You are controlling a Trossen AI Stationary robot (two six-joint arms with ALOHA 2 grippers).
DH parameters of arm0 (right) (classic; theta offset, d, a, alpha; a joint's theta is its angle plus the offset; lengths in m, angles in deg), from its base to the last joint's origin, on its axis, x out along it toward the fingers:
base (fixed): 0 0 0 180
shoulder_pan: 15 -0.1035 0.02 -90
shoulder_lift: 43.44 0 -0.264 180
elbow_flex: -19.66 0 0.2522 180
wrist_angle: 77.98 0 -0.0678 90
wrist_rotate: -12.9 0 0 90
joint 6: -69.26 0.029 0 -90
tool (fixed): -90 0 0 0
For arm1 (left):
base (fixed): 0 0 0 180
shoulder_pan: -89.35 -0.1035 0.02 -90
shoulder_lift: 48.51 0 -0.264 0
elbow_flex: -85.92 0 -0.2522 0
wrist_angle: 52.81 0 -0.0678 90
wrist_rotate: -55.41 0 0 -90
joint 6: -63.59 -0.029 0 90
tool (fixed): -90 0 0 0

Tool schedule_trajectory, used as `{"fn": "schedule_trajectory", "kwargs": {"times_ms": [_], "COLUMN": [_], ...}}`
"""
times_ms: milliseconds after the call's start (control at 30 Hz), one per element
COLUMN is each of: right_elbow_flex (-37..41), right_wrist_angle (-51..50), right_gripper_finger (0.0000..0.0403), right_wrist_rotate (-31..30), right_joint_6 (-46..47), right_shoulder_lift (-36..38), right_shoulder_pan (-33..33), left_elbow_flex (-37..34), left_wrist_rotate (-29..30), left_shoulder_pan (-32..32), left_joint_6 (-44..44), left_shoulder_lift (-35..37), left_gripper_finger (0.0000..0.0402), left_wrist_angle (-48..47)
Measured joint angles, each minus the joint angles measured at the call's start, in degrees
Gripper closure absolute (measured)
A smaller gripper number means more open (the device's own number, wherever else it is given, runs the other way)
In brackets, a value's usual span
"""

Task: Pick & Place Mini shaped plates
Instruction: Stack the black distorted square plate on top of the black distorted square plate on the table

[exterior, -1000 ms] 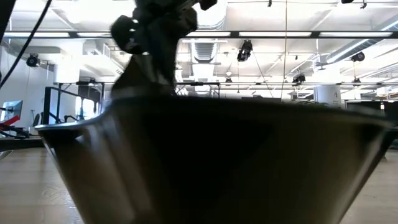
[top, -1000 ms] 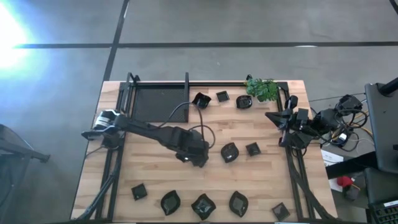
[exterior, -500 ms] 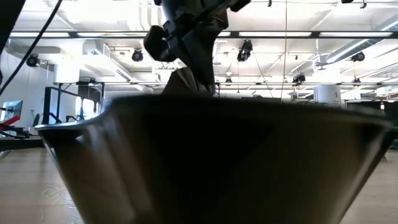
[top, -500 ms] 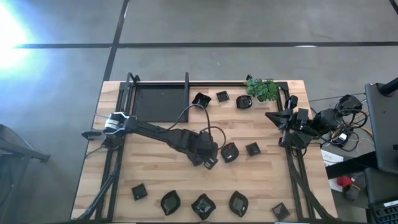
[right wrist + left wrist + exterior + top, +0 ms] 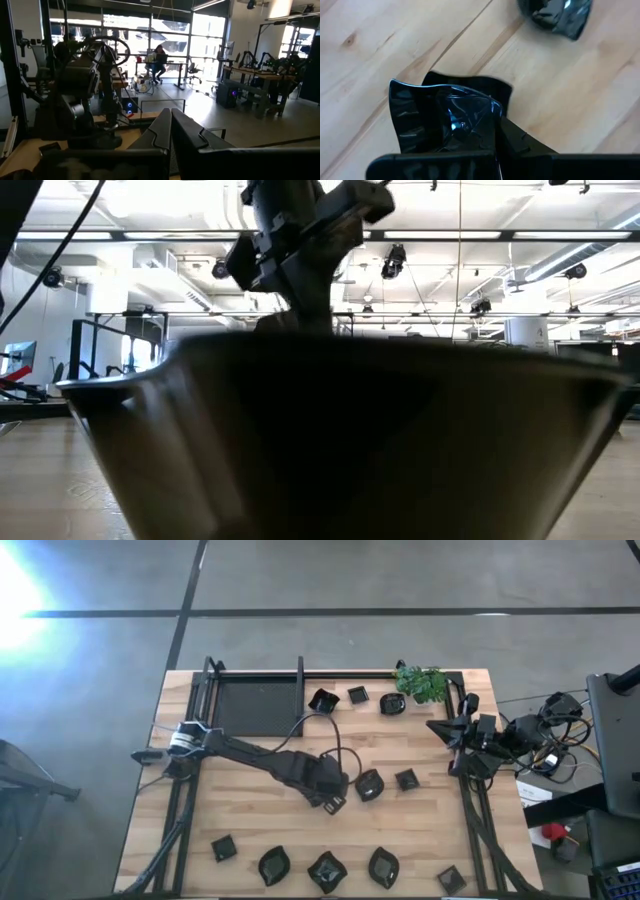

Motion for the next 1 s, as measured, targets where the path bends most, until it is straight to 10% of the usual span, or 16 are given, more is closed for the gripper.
{"fn": "schedule_trajectory", "kwargs": {"times_ms": [1000], "right_elbow_flex": [-0.01], "right_wrist_angle": [0.33], "right_gripper_finger": [0.0394], "right_wrist_rotate": [-0.04], "right_joint_6": [-2.0], "right_shoulder_lift": [2.23], "right_shoulder_pan": [0.01], "left_elbow_flex": [-1.77], "left_wrist_rotate": [-3.47], "left_shoulder_pan": [0.11], "left_joint_6": [2.1], "left_shoulder_lift": [0.0], "left_gripper_finger": [0.0394], "left_wrist_angle": [-1.67]}}
